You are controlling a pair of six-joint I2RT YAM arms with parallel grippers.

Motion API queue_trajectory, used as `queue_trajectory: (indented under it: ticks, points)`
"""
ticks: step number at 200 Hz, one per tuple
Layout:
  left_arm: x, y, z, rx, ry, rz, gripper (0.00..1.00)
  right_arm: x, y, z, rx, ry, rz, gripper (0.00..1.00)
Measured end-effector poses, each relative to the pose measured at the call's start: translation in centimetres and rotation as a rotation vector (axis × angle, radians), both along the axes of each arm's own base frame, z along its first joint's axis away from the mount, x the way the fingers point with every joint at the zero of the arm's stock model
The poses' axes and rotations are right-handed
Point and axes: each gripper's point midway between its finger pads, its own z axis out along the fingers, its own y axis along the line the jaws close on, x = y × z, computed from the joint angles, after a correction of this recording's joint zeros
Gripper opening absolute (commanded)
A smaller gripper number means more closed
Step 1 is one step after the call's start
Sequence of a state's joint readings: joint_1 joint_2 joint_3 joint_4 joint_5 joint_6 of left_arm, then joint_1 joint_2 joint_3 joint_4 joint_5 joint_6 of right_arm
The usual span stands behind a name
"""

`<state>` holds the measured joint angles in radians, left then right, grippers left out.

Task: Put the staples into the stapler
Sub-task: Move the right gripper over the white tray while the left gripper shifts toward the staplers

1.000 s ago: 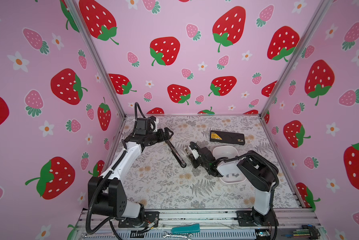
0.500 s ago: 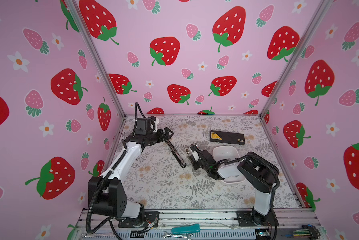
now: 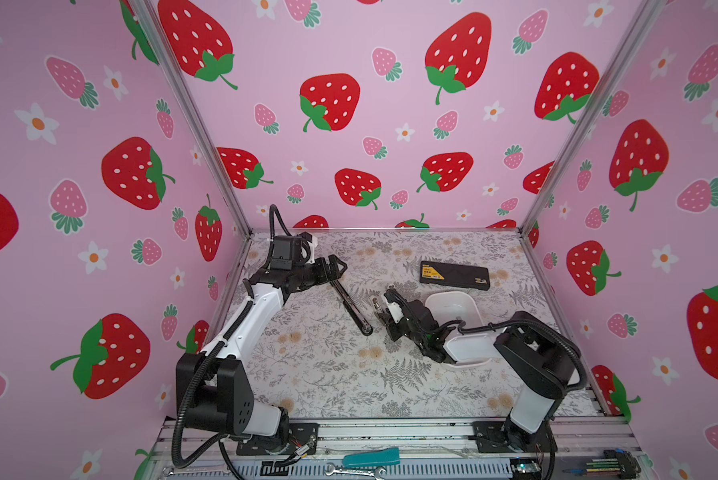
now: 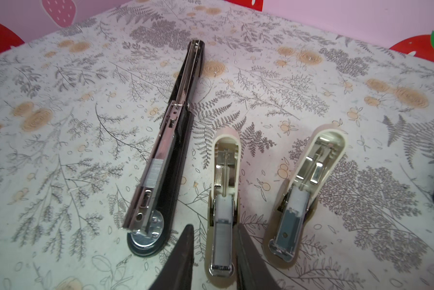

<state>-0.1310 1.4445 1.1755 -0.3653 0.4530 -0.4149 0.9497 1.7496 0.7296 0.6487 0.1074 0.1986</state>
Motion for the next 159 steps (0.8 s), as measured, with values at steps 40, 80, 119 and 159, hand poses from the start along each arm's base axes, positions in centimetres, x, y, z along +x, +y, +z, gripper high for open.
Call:
queue_trajectory:
  ticks: [40,80,119,159]
  points:
    - [0.0,0.0,0.0,0.0,0.0,-0.001,0.99,-0.8,-1.0,4.5,0.075,-0.02,-0.055,0.29]
    - [-0.3,-0.6,0.4,0.017,-0.018,-0.016,0.99,-1.2,-5.4,8.8,0.106,0.02,-0.231,0.37]
    - [-2.0,-3.4,3.7,0.12,-0.193,-0.109,0.99,0.3,-13.6,11.3,0.094,0.079,-0.504,0.38]
    - [-3.3,-7.0,6.3,0.231,-0.439,-0.261,0.99,1.8,-21.5,6.9,-0.028,0.183,-0.699,0.4]
